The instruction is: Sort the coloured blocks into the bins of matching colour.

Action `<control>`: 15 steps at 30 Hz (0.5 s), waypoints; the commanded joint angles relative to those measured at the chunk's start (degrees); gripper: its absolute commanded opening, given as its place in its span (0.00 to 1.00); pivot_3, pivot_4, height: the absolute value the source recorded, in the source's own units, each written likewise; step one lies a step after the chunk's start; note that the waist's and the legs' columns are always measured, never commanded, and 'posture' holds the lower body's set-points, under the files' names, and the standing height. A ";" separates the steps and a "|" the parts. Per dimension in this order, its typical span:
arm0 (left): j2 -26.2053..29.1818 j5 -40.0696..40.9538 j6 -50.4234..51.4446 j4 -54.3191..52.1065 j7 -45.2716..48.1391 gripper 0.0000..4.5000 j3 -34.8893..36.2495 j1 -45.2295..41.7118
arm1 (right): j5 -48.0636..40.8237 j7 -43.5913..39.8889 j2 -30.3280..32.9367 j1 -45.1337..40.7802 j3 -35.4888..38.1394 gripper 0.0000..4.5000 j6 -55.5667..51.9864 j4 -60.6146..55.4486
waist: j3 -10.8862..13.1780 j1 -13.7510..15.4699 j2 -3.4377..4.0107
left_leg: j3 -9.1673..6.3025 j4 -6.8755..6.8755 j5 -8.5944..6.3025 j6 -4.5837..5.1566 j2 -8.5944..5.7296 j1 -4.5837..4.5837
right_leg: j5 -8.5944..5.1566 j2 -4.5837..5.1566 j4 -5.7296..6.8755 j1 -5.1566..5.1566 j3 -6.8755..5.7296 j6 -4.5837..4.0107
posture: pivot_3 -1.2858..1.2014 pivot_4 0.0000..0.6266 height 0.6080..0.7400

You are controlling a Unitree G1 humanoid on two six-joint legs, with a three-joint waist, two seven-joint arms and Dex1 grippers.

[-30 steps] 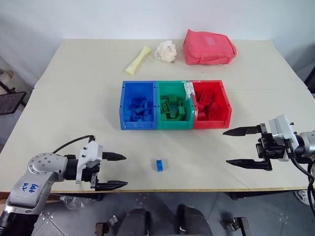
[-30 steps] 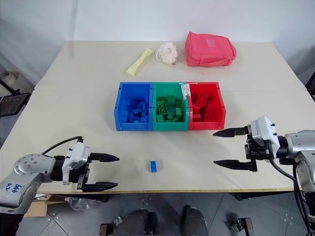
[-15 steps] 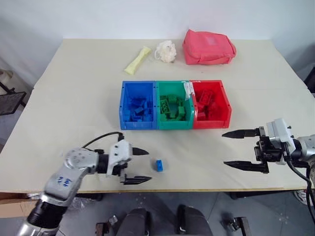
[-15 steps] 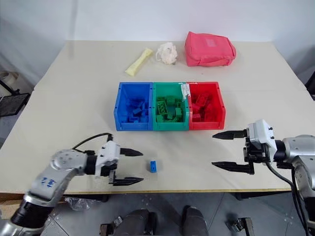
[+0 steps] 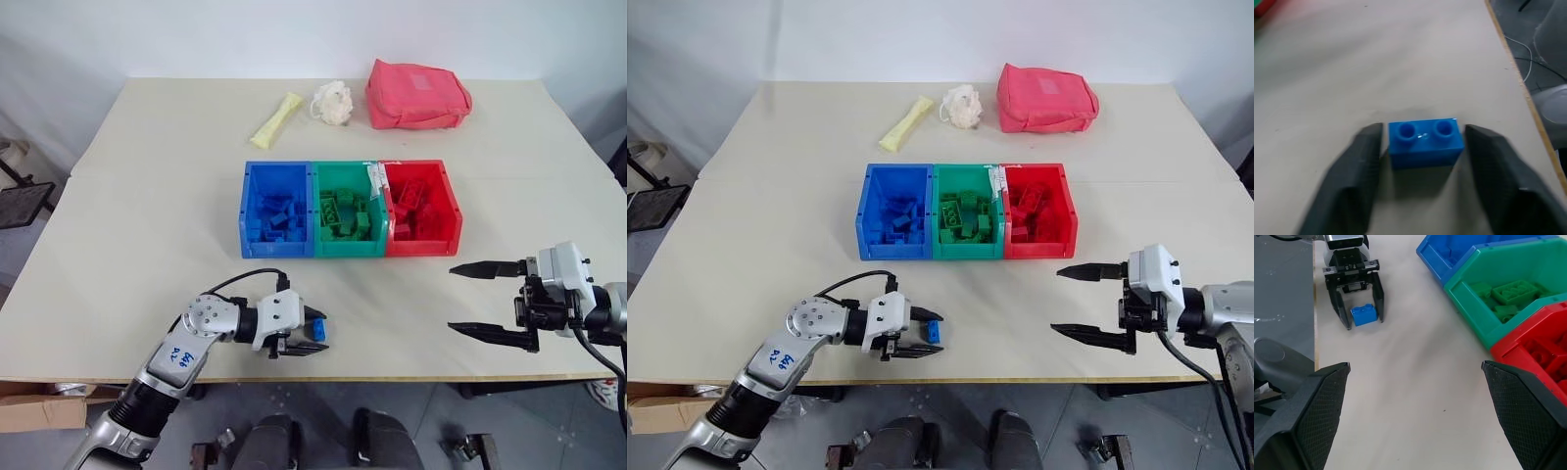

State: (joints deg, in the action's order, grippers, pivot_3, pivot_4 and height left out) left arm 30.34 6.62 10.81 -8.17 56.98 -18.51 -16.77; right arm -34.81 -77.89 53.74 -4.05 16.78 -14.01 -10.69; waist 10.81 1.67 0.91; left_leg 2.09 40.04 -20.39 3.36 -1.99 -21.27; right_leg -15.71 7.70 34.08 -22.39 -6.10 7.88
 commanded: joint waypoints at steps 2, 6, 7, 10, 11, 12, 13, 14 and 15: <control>-0.71 0.46 0.38 -0.93 -1.26 0.33 1.11 -0.59 | -1.11 0.48 0.36 -0.15 2.23 1.00 0.00 -1.18 | 0.00 0.01 0.00 | 0.00 0.00 0.00 0.00 0.00 0.00 | 0.00 0.00 0.00 0.00 0.01 0.00 | 0.52 0.24 1.00; -2.81 3.50 3.74 -5.20 -6.65 0.33 6.96 -1.49 | -1.93 1.67 -0.83 -1.86 2.13 1.00 0.03 -0.37 | 0.00 -0.01 -0.01 | -0.01 0.00 0.00 0.00 0.00 -0.01 | 0.00 0.00 0.00 -0.01 0.01 0.00 | 0.52 0.24 1.00; -3.66 4.39 5.05 -6.29 -8.93 0.33 9.33 -2.21 | -2.60 2.56 -1.52 -2.89 2.21 1.00 -0.32 -0.07 | 0.01 -0.06 -0.01 | -0.02 0.01 0.00 0.00 0.00 -0.01 | 0.00 0.01 -0.01 0.00 0.03 0.00 | 0.52 0.24 1.00; -4.59 5.12 9.32 -8.30 -13.93 0.33 13.93 -4.33 | -3.86 4.25 -2.98 -5.53 2.25 1.00 -1.11 0.84 | 0.01 -0.06 -0.02 | -0.04 0.02 0.00 0.00 0.02 -0.02 | 0.00 0.00 0.00 0.00 0.07 0.00 | 0.52 0.24 1.00; -4.32 5.07 9.67 -8.30 -14.70 0.33 14.98 -4.96 | -3.85 4.50 -3.34 -6.29 2.11 1.00 -1.07 1.24 | 0.01 -0.06 -0.01 | -0.05 0.02 0.00 0.00 0.02 -0.02 | 0.00 -0.01 0.00 0.00 0.07 0.00 | 0.52 0.24 1.00; -3.75 4.73 10.13 -7.60 -15.81 0.33 16.40 -6.20 | -3.89 4.79 -3.74 -7.37 1.86 1.00 -1.02 1.85 | 0.01 -0.07 -0.01 | -0.05 0.01 0.00 0.00 0.01 -0.01 | 0.00 0.00 0.02 0.00 0.07 0.00 | 0.52 0.24 1.00; -3.04 4.38 10.22 -6.62 -16.62 0.33 17.73 -7.70 | -3.94 5.04 -4.20 -8.55 1.51 1.00 -0.89 2.52 | 0.01 -0.09 -0.02 | -0.04 -0.01 0.00 0.00 0.01 -0.01 | 0.00 -0.01 0.00 -0.01 0.04 0.00 | 0.52 0.24 1.00; -2.63 4.29 10.58 -5.66 -17.31 0.33 18.75 -9.13 | -3.97 5.31 -4.68 -9.72 1.20 1.00 -0.78 3.19 | 0.02 -0.10 -0.03 | -0.03 -0.01 0.00 0.00 0.00 -0.01 | 0.00 -0.03 0.01 -0.01 -0.01 0.00 | 0.52 0.24 1.00; -2.30 4.20 10.64 -4.47 -17.78 0.33 19.30 -10.49 | -3.94 5.52 -5.23 -10.95 0.86 1.00 -0.69 3.87 | 0.02 -0.07 -0.03 | -0.03 -0.01 0.00 0.00 0.00 -0.02 | 0.00 -0.05 0.01 -0.02 -0.05 0.00 | 0.52 0.24 1.00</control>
State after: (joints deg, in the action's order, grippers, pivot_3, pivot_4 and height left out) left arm 27.50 10.83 21.38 -12.76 40.59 -1.41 -25.54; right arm -37.34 -72.85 48.84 -13.52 16.73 -15.12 -7.10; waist 10.83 1.61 0.89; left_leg 2.07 40.03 -20.39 3.36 -1.99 -21.30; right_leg -15.71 7.65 34.10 -22.41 -6.23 7.88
